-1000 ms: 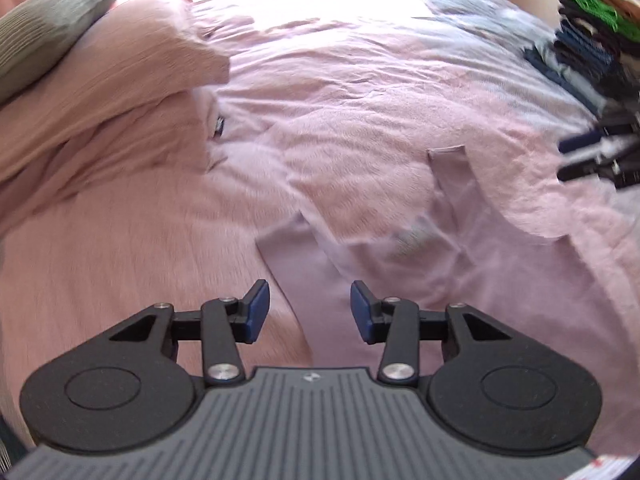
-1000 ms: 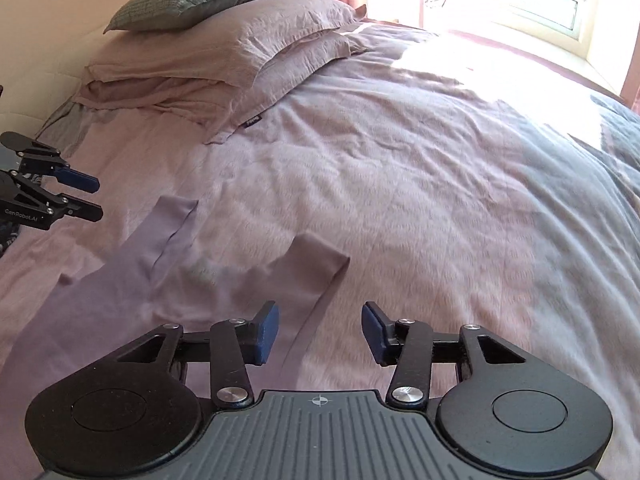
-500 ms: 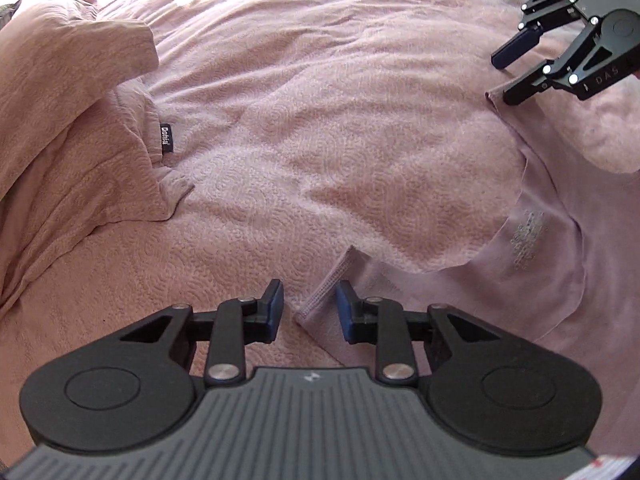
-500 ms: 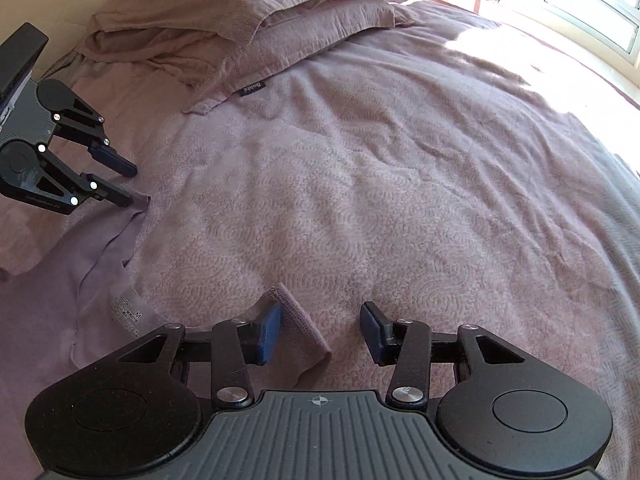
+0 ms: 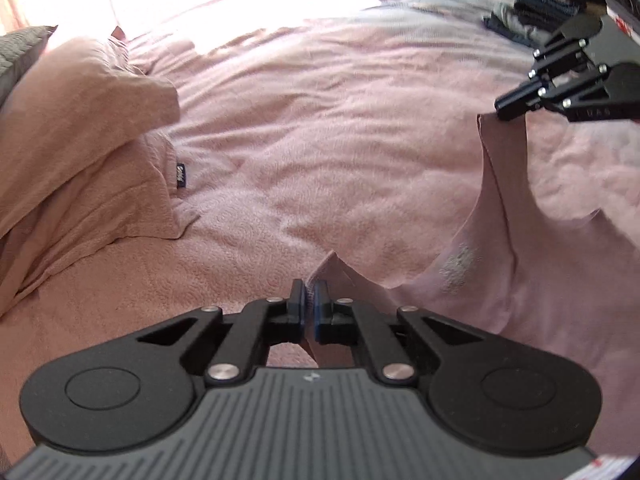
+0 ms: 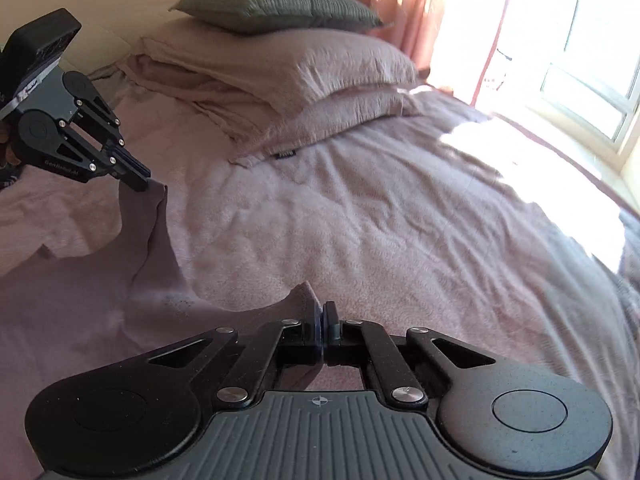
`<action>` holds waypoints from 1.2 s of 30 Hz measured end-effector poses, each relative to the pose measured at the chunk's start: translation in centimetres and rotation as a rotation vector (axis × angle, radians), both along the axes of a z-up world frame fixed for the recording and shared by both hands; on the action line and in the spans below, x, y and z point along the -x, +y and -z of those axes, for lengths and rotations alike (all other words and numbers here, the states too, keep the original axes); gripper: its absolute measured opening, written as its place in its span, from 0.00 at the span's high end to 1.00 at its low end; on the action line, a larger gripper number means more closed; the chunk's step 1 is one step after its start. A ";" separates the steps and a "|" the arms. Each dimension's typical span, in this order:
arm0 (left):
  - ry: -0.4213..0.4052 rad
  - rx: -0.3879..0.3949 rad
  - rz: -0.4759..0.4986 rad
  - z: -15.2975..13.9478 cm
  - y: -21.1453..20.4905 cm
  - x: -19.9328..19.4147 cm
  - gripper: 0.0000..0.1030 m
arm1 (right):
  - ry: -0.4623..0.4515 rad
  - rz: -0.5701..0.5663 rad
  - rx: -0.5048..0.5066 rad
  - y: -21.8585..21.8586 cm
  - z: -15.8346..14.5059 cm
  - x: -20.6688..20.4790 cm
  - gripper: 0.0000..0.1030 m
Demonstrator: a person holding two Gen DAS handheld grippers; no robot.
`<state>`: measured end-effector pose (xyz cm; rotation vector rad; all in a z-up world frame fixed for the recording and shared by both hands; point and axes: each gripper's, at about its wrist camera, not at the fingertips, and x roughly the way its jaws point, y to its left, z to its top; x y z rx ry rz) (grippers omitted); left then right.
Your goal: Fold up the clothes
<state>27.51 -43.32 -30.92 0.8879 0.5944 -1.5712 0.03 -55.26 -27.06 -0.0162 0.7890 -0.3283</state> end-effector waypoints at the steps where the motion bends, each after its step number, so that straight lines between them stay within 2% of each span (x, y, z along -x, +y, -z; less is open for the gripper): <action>1: 0.011 0.028 -0.014 -1.5 1.8 0.6 0.99 | -0.021 -0.018 0.036 1.9 -1.2 1.4 1.00; 4: 0.017 0.088 -0.051 -5.3 8.1 3.1 0.99 | -0.068 -0.065 0.069 7.5 -4.2 5.5 1.00; 8: 0.012 0.079 -0.108 -7.8 17.3 8.0 0.99 | -0.047 -0.156 0.057 15.8 -6.0 10.9 1.00; 12: 0.080 -0.013 -0.233 -6.4 25.4 12.7 0.99 | 0.025 -0.235 -0.009 23.5 -4.8 15.4 1.00; 16: 0.139 -0.122 -0.338 -2.9 31.1 16.7 0.96 | 0.188 -0.259 -0.076 29.0 -0.2 17.9 1.00; 17: 0.155 -0.154 -0.360 -2.0 32.2 17.4 0.95 | 0.235 -0.256 -0.103 29.9 0.8 18.2 0.88; 18: 0.153 -0.174 -0.391 -1.3 33.4 18.1 0.94 | 0.258 -0.248 -0.119 30.6 1.4 18.5 0.69; 19: 0.157 -0.182 -0.416 -1.1 34.4 18.6 0.93 | 0.255 -0.220 -0.143 30.9 1.9 19.0 0.60; 20: 0.177 -0.181 -0.438 -1.1 35.2 18.9 0.90 | 0.242 -0.176 -0.180 30.8 2.1 19.4 0.53; 21: 0.222 -0.167 -0.478 -1.2 36.4 18.8 0.85 | 0.221 -0.112 -0.226 30.4 2.0 19.7 0.53; 23: 0.320 -0.134 -0.572 -1.7 37.4 18.2 0.82 | 0.130 0.106 -0.381 28.4 1.4 20.6 0.53; 25: 0.426 -0.095 -0.672 -1.9 37.3 17.0 0.82 | -0.002 0.368 -0.627 25.6 1.6 21.7 0.53; 27: 0.560 -0.064 -0.763 -1.4 36.8 15.5 0.79 | -0.145 0.599 -0.870 23.5 3.1 22.9 0.54; 28: 0.623 -0.051 -0.810 -0.9 36.6 14.7 0.78 | -0.212 0.694 -0.960 22.9 4.0 23.3 0.55; 31: 0.790 -0.085 -0.930 1.6 36.2 12.6 0.77 | -0.310 0.861 -1.073 22.8 6.0 23.2 0.60; 33: 0.854 -0.100 -0.981 2.9 36.3 11.8 0.77 | -0.328 0.929 -1.097 23.0 6.9 22.7 0.65; 36: 0.926 -0.102 -0.998 4.0 36.2 11.1 0.77 | -0.360 1.014 -1.109 23.4 7.8 21.9 0.67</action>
